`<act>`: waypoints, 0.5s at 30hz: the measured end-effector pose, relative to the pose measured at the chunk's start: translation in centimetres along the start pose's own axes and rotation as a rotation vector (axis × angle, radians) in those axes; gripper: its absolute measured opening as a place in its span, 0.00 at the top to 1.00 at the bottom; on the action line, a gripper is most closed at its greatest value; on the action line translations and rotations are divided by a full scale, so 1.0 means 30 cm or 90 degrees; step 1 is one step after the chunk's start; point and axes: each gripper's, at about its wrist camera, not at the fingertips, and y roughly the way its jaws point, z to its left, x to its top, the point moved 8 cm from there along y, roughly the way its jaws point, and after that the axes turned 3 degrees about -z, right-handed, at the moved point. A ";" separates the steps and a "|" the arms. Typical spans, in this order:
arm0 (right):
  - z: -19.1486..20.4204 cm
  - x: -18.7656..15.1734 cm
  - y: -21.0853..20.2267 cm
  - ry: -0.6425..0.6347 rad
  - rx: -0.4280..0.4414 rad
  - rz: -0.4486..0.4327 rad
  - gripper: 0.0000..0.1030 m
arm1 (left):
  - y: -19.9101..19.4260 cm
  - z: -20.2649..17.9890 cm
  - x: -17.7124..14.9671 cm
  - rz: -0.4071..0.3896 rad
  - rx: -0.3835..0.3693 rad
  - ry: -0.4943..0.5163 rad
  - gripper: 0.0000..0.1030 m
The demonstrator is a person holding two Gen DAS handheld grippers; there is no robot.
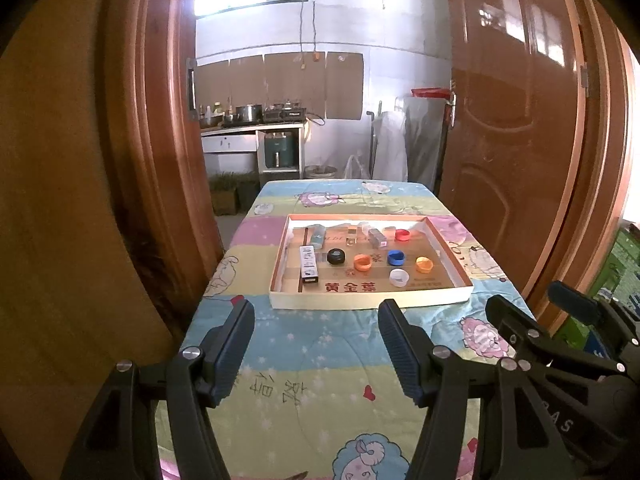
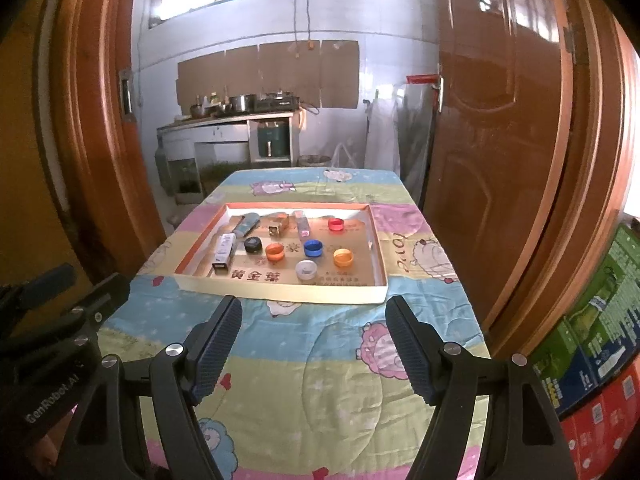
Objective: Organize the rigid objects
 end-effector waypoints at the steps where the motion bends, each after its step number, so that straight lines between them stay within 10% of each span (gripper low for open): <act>1: 0.000 -0.001 -0.006 -0.001 -0.001 -0.002 0.26 | -0.004 -0.001 -0.001 -0.001 0.000 0.000 0.37; 15: -0.005 -0.011 -0.046 0.000 -0.007 -0.010 0.26 | -0.035 0.013 -0.009 -0.011 0.003 -0.016 0.37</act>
